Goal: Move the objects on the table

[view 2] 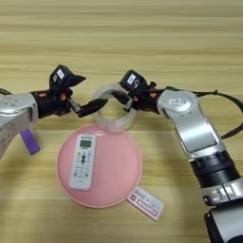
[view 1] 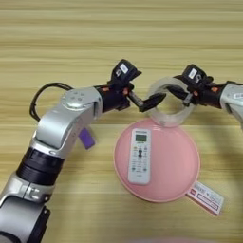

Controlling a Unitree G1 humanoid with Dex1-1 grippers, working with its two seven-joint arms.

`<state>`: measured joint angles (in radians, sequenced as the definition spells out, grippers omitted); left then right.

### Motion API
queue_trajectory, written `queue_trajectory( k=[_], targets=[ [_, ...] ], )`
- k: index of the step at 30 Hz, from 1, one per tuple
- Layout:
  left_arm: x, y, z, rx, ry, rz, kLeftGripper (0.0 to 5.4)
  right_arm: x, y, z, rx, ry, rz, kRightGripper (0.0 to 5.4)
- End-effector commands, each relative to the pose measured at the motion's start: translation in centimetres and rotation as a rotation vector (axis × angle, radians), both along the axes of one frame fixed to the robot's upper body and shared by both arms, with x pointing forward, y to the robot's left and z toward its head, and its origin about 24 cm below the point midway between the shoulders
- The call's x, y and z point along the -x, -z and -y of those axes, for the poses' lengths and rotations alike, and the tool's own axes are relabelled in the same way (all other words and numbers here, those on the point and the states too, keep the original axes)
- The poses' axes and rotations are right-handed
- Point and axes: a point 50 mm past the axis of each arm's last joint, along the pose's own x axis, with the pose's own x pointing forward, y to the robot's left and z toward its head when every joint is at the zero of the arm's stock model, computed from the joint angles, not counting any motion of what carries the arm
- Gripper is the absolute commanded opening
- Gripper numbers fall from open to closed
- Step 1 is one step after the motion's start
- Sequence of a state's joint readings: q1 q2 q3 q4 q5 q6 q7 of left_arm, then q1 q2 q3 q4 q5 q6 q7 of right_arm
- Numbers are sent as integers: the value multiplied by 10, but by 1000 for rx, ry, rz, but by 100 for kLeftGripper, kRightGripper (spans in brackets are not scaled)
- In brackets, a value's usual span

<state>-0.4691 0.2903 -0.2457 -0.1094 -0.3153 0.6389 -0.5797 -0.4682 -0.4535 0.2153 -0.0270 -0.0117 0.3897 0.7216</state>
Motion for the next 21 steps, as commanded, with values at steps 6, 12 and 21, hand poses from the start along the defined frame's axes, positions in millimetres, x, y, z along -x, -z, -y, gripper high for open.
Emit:
queue_trajectory(
  k=[6,12,21],
  targets=[
    [-6,10,0,-54,-3,-4,540,5,-21,-11,-35,-25,80,149],
    [-7,12,1,-41,3,10,462,7,-24,-14,-47,-28,99,149],
    [-9,13,0,-44,-7,22,365,9,-23,-18,-44,-38,116,149]
  ],
)
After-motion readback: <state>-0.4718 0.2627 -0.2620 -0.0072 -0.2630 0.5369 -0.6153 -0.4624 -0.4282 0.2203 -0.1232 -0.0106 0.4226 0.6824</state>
